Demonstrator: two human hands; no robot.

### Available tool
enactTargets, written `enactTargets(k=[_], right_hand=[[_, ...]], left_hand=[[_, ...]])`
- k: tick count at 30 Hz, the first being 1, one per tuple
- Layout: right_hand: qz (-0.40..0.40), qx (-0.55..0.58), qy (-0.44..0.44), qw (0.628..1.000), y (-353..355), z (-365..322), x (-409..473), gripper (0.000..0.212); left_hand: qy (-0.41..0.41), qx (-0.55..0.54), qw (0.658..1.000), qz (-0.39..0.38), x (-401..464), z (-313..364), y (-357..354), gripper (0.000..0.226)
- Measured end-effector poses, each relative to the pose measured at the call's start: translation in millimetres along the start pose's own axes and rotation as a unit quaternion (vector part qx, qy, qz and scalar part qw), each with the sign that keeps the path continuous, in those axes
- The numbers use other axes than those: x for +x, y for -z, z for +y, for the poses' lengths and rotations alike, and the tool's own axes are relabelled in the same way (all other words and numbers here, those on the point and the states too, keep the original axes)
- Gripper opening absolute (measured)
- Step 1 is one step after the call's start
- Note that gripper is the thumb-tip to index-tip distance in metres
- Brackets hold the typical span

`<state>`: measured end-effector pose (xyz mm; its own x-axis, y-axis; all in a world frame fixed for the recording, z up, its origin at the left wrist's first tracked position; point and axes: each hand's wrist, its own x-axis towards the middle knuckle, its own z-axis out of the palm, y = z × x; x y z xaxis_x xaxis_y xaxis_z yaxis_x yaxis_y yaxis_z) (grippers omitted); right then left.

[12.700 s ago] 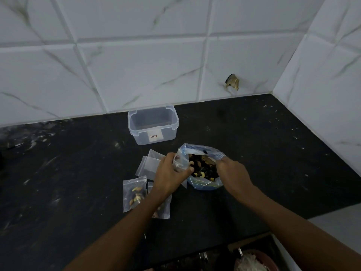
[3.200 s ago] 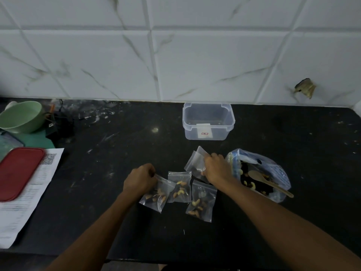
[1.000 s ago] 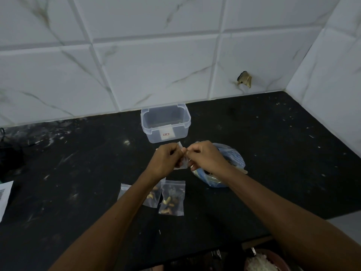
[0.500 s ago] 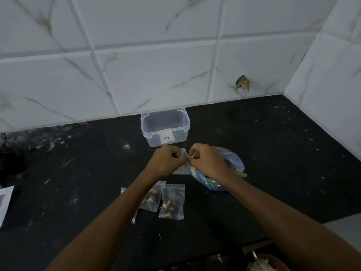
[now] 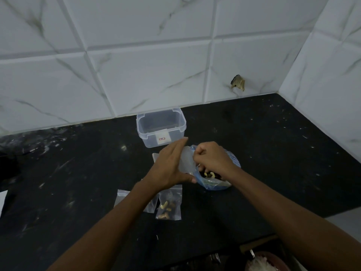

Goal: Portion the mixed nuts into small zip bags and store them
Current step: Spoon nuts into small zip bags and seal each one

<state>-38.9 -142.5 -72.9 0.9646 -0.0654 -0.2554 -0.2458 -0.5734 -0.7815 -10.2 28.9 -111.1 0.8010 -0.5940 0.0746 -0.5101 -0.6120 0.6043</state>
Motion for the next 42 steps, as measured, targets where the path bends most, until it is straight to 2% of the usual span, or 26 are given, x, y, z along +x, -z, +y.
enactTargets(k=[2, 6, 9, 11, 13, 17, 21, 28, 34, 37, 38, 40, 42], right_hand=[[-0.014, 0.011, -0.001, 1.0, 3.8, -2.9, -0.3, 0.007], [-0.014, 0.019, -0.014, 1.0, 8.6, -1.9, -2.7, 0.011], [0.064, 0.011, 0.064, 0.996, 6.4, 1.8, -8.4, 0.012], [0.067, -0.024, 0.113, 0.991, 3.8, -1.2, -12.0, 0.005], [0.027, -0.04, 0.117, 0.992, 1.5, -4.8, -12.4, 0.012], [-0.091, -0.009, 0.024, 0.996, 0.8, -4.4, -5.9, 0.018], [-0.125, 0.074, -0.02, 0.989, -2.0, -2.9, -5.6, 0.018], [-0.121, 0.072, -0.027, 0.99, 8.9, 6.4, -10.1, 0.021], [-0.118, 0.091, -0.019, 0.989, 15.0, 10.2, -13.0, 0.02], [-0.025, 0.13, 0.0, 0.991, 27.6, 20.2, -5.9, 0.019], [0.026, 0.086, 0.007, 0.996, 33.4, 27.5, -4.2, 0.016], [0.09, -0.123, 0.02, 0.988, 41.2, 51.6, 0.1, 0.012], [0.075, -0.329, 0.008, 0.941, 39.4, 77.6, 1.4, 0.016]], left_hand=[[-0.013, 0.01, 1.0, 0.023, 2.3, 2.2, -7.9, 0.113], [-0.011, -0.001, 0.997, 0.079, 11.5, 1.3, -15.8, 0.087], [-0.022, -0.006, 0.995, 0.101, 16.0, 3.1, -18.0, 0.079], [-0.027, -0.007, 0.992, 0.124, 18.4, 5.9, -17.6, 0.077], [-0.034, -0.002, 0.99, 0.14, 20.6, 8.3, -17.4, 0.073], [-0.037, -0.019, 0.992, 0.121, 22.5, 10.1, -21.7, 0.069], [-0.031, -0.062, 0.99, 0.125, 17.9, 9.0, -28.7, 0.058], [0.027, -0.096, 0.988, 0.121, 13.0, 15.4, -38.0, 0.088], [0.039, -0.078, 0.987, 0.132, 19.2, 20.4, -40.4, 0.074], [0.063, -0.108, 0.983, 0.132, 22.3, 15.1, -37.3, 0.075], [0.07, -0.118, 0.982, 0.129, 22.0, 13.0, -35.8, 0.077], [0.075, -0.141, 0.98, 0.118, 20.5, 9.9, -32.2, 0.08], [0.075, -0.158, 0.979, 0.103, 18.6, 7.6, -29.4, 0.082]])
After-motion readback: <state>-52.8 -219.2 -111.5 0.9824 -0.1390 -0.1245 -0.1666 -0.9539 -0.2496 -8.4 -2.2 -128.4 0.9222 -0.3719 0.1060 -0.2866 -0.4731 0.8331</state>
